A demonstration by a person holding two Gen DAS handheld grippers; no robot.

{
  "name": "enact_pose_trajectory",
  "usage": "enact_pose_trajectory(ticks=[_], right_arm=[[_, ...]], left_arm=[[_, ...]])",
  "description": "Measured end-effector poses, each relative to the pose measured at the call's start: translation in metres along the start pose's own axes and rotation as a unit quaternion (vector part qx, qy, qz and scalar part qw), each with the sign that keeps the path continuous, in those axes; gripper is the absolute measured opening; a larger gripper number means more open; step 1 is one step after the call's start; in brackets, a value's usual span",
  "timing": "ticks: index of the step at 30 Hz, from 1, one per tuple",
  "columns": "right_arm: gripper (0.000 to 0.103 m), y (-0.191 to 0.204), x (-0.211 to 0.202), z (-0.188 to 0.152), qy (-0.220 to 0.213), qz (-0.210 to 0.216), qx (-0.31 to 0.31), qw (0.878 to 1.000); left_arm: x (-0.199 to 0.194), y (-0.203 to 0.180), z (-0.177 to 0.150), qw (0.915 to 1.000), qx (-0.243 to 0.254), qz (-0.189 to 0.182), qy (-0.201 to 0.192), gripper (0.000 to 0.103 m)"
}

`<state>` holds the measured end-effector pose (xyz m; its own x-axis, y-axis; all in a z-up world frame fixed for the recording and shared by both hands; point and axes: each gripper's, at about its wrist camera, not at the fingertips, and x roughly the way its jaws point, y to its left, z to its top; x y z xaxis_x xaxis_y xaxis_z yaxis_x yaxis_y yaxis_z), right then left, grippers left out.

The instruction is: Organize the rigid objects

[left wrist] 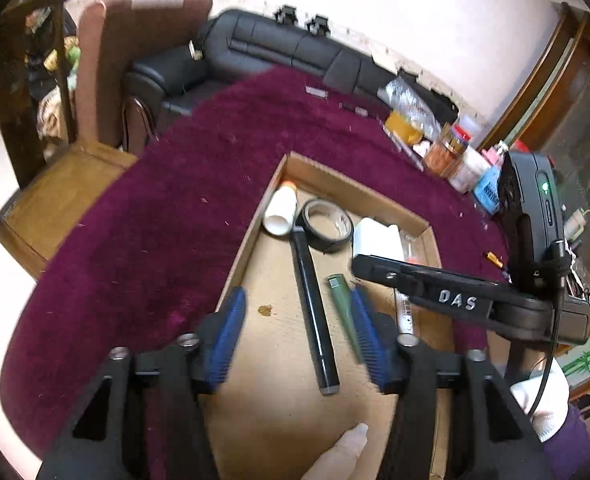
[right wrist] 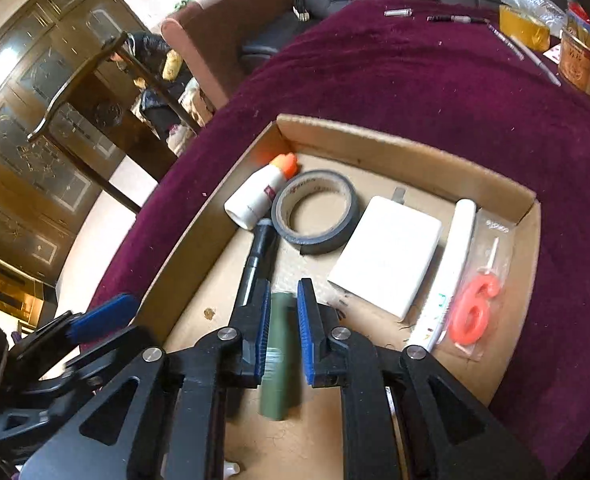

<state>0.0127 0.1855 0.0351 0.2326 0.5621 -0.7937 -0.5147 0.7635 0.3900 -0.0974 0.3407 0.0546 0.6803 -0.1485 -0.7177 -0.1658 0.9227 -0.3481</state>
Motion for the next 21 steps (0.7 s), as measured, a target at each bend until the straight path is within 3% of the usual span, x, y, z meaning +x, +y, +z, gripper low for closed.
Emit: enact_pose_trajectory(ticks=[5,8,9,10,12,13,14,15,17,21], right_arm=[[0.021,-0.016,-0.058,-0.020,-0.061,-0.032,-0.016,0.997],[0.021,-0.020,-0.102,-0.042,-0.122,-0.089,-0.052,0.987],[0.025,-0.019,-0.117,-0.053,-0.149,-0.117,-0.066,0.980],[0.032,-0.020,-0.133,-0.066,-0.180,-0.147,-0.076,0.970],[0.085,-0.026,-0.160,-0.092,-0.244,-0.198,-0.085,0.946],[0.094,-0.034,-0.172,-0.107,-0.278,-0.212,-0.083,0.933],[0.101,-0.045,-0.180,-0.114,-0.287,-0.219,-0.076,0.930],[0.103,-0.057,-0.181,-0.116,-0.265,-0.222,-0.061,0.936],[0.103,-0.099,-0.180,-0.117,-0.190,-0.187,0.002,0.964],[0.102,-0.149,-0.193,-0.139,-0.169,-0.196,0.078,0.963]], left_arm=[[-0.022,-0.009,-0.013,0.9988,0.011,0.024,-0.040,0.055],[-0.034,-0.021,-0.024,0.9962,0.026,0.045,-0.071,0.055],[-0.037,-0.027,-0.027,0.9950,0.030,0.051,-0.081,0.055],[-0.040,-0.033,-0.031,0.9934,0.035,0.057,-0.094,0.055],[-0.045,-0.048,-0.038,0.9909,0.042,0.062,-0.112,0.055],[-0.047,-0.053,-0.039,0.9906,0.044,0.061,-0.115,0.055],[-0.048,-0.062,-0.042,0.9903,0.047,0.056,-0.118,0.055],[-0.050,-0.069,-0.045,0.9901,0.050,0.051,-0.121,0.055],[-0.052,-0.088,-0.052,0.9888,0.057,0.050,-0.129,0.055],[-0.052,-0.121,-0.066,0.9859,0.079,0.054,-0.137,0.061]])
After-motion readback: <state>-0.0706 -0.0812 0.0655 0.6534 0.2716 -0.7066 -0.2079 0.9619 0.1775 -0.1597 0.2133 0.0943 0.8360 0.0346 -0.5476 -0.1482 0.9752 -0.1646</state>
